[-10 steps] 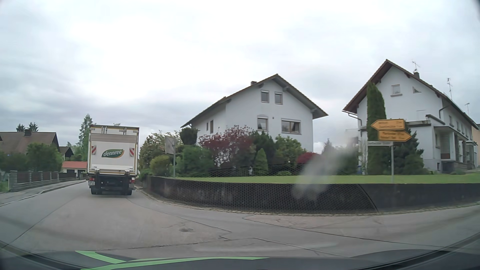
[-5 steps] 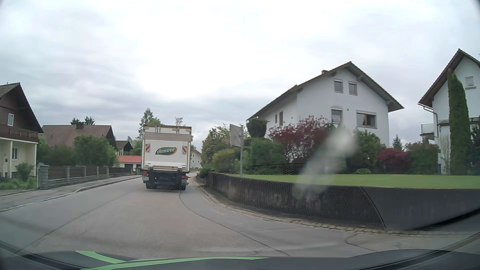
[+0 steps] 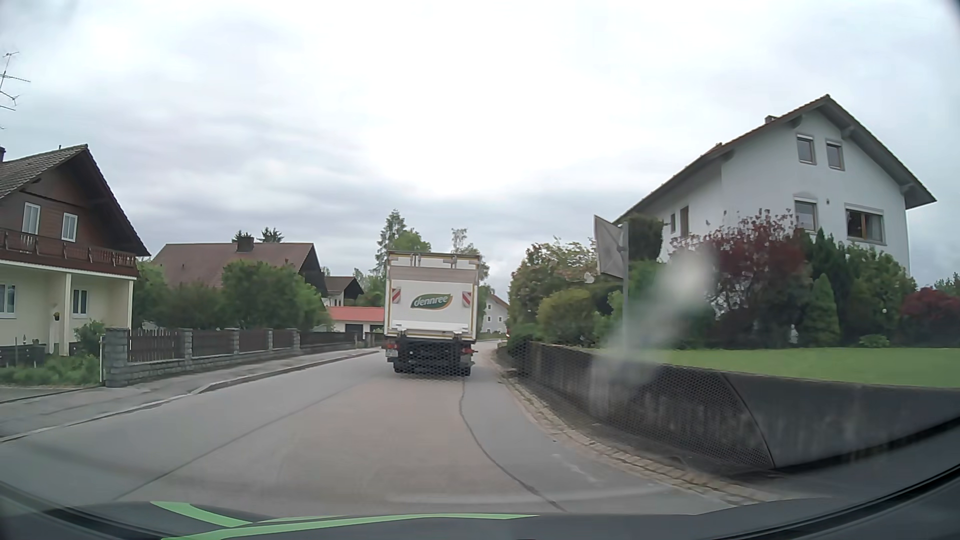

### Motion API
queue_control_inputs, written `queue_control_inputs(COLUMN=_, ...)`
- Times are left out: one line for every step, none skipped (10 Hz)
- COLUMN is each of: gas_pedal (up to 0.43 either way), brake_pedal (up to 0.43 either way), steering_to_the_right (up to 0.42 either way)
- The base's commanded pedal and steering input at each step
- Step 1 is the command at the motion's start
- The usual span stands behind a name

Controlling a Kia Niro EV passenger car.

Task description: Follow the waypoints while adhering to traffic rules and regulations

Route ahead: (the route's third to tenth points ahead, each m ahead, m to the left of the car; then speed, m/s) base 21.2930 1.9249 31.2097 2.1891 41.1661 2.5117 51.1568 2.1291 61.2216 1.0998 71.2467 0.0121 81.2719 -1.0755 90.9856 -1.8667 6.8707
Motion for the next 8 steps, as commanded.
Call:
queue_control_inputs(gas_pedal=0.268, brake_pedal=0.000, steering_to_the_right=-0.115)
queue_control_inputs(gas_pedal=0.287, brake_pedal=0.000, steering_to_the_right=-0.085)
queue_control_inputs(gas_pedal=0.287, brake_pedal=0.000, steering_to_the_right=-0.061)
queue_control_inputs(gas_pedal=0.299, brake_pedal=0.000, steering_to_the_right=-0.039)
queue_control_inputs(gas_pedal=0.311, brake_pedal=0.000, steering_to_the_right=-0.026)
queue_control_inputs(gas_pedal=0.311, brake_pedal=0.000, steering_to_the_right=-0.007)
queue_control_inputs(gas_pedal=0.311, brake_pedal=0.000, steering_to_the_right=0.008)
queue_control_inputs(gas_pedal=0.319, brake_pedal=0.000, steering_to_the_right=0.010)
